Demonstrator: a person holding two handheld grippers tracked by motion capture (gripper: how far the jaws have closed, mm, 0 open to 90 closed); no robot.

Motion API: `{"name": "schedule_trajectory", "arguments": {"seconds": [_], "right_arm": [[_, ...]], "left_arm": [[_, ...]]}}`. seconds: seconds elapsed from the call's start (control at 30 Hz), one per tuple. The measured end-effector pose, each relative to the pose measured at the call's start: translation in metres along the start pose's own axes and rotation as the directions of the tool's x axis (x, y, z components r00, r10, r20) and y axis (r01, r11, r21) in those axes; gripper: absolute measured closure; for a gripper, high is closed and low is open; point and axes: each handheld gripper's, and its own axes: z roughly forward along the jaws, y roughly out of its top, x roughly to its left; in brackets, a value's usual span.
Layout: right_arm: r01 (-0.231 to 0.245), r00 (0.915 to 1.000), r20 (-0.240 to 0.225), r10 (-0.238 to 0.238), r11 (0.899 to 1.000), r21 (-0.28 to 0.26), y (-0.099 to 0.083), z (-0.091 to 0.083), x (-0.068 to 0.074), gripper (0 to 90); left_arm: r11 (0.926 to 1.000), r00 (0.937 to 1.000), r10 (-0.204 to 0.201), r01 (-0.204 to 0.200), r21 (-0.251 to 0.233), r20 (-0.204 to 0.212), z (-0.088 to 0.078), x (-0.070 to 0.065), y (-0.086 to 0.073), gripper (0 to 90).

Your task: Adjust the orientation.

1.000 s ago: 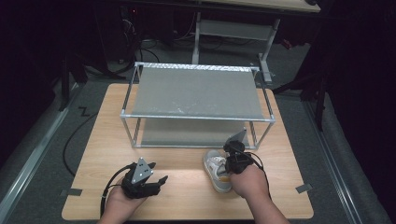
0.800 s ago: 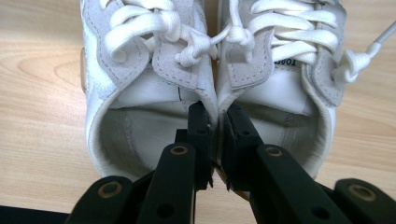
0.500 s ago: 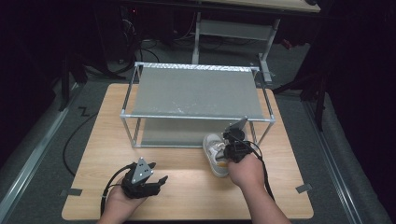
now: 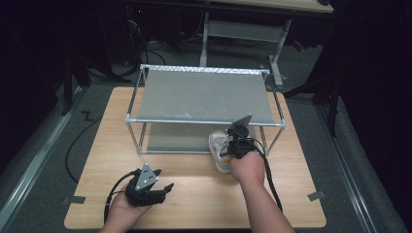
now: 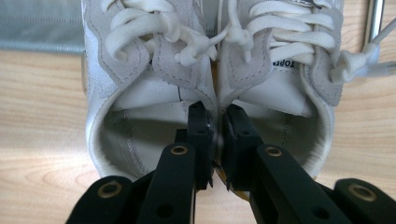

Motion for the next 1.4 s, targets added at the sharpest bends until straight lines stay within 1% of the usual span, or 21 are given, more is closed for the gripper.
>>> {"name": "schedule_trajectory", "arguments": {"seconds": [0.07, 0.17, 0.4, 0.5, 0.57, 0.6, 0.73, 0.77, 0.83, 0.93, 1.07, 1.23, 1.4], "right_arm": [[-0.006, 1.0, 0.003, 0.006, 1.0, -0.008, 0.001, 0.0, 0.0, 82.6], [-0.004, 1.0, -0.001, 0.004, 1.0, -0.006, 0.001, -0.002, 0.0, 82.5], [0.001, 1.0, 0.0, -0.001, 1.0, -0.02, -0.004, -0.005, -0.001, 82.5], [0.006, 1.0, 0.0, -0.006, 1.0, -0.014, -0.008, -0.007, -0.002, 82.4], [-0.01, 0.9999, -0.008, 0.01, 0.999, -0.034, -0.013, -0.007, -0.005, 82.4], [-0.01, 0.9999, -0.008, 0.01, 0.999, -0.034, -0.013, -0.007, -0.005, 82.4], [-0.039, 0.9992, -0.007, 0.038, 0.997, -0.065, -0.017, -0.003, -0.01, 82.4], [-0.036, 0.9994, -0.005, 0.036, 0.997, -0.075, -0.018, -0.001, -0.011, 82.4], [-0.045, 0.999, -0.009, 0.045, 0.995, -0.086, -0.019, 0.004, -0.013, 82.4], [-0.051, 0.9987, -0.013, 0.05, 0.994, -0.093, -0.02, 0.006, -0.013, 82.4], [-0.042, 0.9991, -0.004, 0.041, 0.994, -0.099, -0.02, 0.01, -0.011, 82.4], [-0.048, 0.9988, -0.007, 0.048, 0.992, -0.116, -0.019, 0.011, -0.008, 82.3], [-0.053, 0.9985, 0.006, 0.055, 0.986, -0.156, -0.018, 0.017, -0.006, 82.2]], "left_arm": [[1.0, 1.0, 0.004, -0.004, 0.004, 0.002, 0.0, 0.0, 0.0, 35.5], [1.0, 1.0, 0.006, -0.006, 0.008, 0.004, 0.001, 0.0, 0.0, 35.4], [0.9998, 0.9999, 0.013, -0.013, 0.014, 0.007, 0.002, -0.002, 0.0, 35.4], [0.9997, 0.9998, 0.016, -0.016, 0.017, 0.009, 0.003, -0.003, 0.0, 35.4], [0.9996, 0.9998, 0.017, -0.017, 0.025, 0.011, 0.005, -0.003, 0.0, 35.4], [0.9996, 0.9998, 0.017, -0.017, 0.025, 0.011, 0.005, -0.003, 0.0, 35.4], [0.9994, 0.9997, 0.024, -0.024, 0.026, 0.011, 0.005, -0.005, 0.0, 35.4], [0.9993, 0.9996, 0.025, -0.026, 0.027, 0.012, 0.005, -0.005, 0.0, 35.3], [0.9993, 0.9997, 0.023, -0.023, 0.029, 0.012, 0.006, -0.005, 0.0, 35.3], [0.9992, 0.9997, 0.021, -0.021, 0.034, 0.012, 0.007, -0.004, 0.0, 35.3], [0.9992, 0.9996, 0.024, -0.024, 0.031, 0.014, 0.006, -0.004, 0.0, 35.3], [0.9993, 0.9997, 0.024, -0.024, 0.03, 0.012, 0.005, -0.004, 0.0, 35.2], [0.9992, 0.9996, 0.026, -0.026, 0.031, 0.013, 0.005, -0.004, -0.001, 35.2]]}}
